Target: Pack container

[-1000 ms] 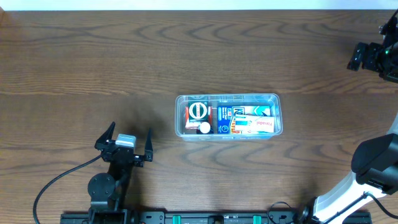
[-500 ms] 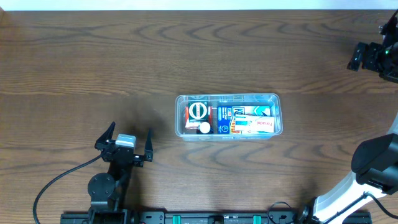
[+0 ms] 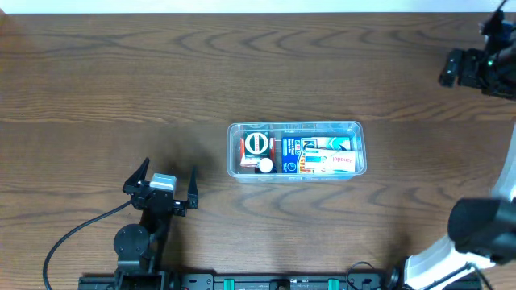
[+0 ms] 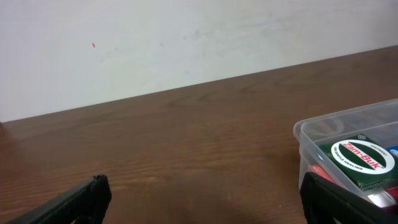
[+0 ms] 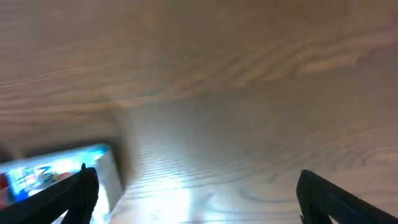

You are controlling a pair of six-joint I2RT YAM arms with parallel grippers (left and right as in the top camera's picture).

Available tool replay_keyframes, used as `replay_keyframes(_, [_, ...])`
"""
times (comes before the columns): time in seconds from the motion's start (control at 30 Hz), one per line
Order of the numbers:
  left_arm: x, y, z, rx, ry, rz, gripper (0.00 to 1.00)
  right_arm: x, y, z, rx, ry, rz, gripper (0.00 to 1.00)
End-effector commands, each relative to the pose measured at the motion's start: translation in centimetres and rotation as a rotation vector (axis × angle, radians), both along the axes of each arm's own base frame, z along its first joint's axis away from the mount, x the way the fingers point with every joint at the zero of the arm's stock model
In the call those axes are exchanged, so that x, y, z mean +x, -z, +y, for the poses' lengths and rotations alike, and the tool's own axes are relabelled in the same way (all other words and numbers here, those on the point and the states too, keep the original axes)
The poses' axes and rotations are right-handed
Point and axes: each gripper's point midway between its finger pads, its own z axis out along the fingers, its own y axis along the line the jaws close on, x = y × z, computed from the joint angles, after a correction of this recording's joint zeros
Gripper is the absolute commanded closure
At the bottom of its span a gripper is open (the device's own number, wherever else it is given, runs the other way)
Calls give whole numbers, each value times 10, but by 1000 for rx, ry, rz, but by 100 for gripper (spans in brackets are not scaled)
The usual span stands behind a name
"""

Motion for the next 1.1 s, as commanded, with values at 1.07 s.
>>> replay_keyframes(1.07, [0, 15, 1, 10, -2, 41, 2, -147, -106, 147, -36, -428, -776, 1])
